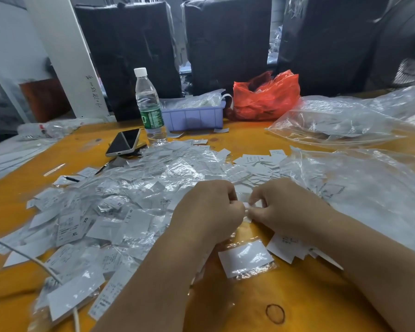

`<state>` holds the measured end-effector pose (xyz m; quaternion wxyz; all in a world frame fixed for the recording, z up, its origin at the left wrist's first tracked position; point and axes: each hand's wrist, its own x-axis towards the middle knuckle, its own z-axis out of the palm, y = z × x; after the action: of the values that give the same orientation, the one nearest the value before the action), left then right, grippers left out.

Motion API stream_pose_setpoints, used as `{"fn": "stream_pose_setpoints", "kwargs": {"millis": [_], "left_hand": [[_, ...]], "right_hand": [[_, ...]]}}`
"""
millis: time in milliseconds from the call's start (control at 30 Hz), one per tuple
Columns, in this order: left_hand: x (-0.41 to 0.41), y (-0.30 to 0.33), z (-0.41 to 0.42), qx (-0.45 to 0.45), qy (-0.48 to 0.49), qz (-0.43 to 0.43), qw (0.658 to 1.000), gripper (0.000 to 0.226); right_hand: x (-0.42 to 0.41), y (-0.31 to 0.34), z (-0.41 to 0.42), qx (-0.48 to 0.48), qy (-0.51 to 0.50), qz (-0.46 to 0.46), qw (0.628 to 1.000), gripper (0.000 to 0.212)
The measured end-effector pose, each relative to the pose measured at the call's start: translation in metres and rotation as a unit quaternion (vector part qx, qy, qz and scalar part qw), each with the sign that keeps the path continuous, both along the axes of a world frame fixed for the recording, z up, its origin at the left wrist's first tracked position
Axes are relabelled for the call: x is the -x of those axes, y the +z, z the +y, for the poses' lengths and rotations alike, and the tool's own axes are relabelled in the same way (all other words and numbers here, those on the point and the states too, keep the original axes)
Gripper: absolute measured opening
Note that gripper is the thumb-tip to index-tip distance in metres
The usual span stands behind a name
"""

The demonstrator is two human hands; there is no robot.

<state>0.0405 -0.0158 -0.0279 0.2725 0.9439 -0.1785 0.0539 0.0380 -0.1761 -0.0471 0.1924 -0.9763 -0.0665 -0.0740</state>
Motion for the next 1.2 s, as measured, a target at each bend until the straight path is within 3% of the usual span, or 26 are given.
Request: {"fn": "stream_pose_setpoints", "kwargs": {"millis": [267,433,533,633,700,833,933,1000,1067,1133,1200], "left_hand": [[-0.001,-0.001,0.001,0.047,0.031,-0.008,0.998,0.012],[0.001,-0.003,-0.002,-0.033,0.004,-0.008,0.999,0.02],[-0.001,-0.003,-0.001,-0.015,0.021,-0.037,0.999,0.017],[-0.002,-0.002,-0.001,0.121,0.011,0.012,0.992,0.025],[-0.004,0.002,-0.002,0.234,-0.003,0.073,0.969,0.024],[-0.006,0.01,-0.002,0.39,-0.036,0.177,0.903,0.037],[-0.004,0.007,-0.001,0.378,-0.068,0.163,0.909,0.038],[-0.004,0.003,-0.001,0.377,-0.061,0.147,0.912,0.024],[-0.005,0.002,0.0,0.382,-0.043,0.135,0.913,0.011],[-0.006,0.001,0.0,0.393,-0.032,0.129,0.91,0.007],[-0.005,0.001,0.0,0.398,-0.026,0.122,0.909,0.004]], "right_hand": [[0.005,0.01,-0.004,-0.127,0.028,-0.096,0.987,0.011],[0.005,0.016,-0.006,-0.272,0.011,-0.12,0.955,0.018],[0.004,0.019,-0.009,-0.461,-0.006,-0.051,0.886,0.014],[0.003,0.022,-0.009,-0.607,0.013,0.05,0.793,0.019],[0.003,0.023,-0.008,-0.624,0.042,0.094,0.775,0.028],[0.004,0.021,-0.006,-0.587,0.065,0.127,0.797,0.034],[0.006,0.019,-0.005,-0.567,0.079,0.135,0.809,0.033],[0.007,0.021,-0.003,-0.565,0.083,0.127,0.811,0.022],[0.008,0.023,-0.002,-0.592,0.086,0.126,0.791,0.015],[0.007,0.025,-0.005,-0.638,0.089,0.125,0.755,0.028],[0.004,0.026,-0.006,-0.644,0.065,0.116,0.754,0.029]]}}
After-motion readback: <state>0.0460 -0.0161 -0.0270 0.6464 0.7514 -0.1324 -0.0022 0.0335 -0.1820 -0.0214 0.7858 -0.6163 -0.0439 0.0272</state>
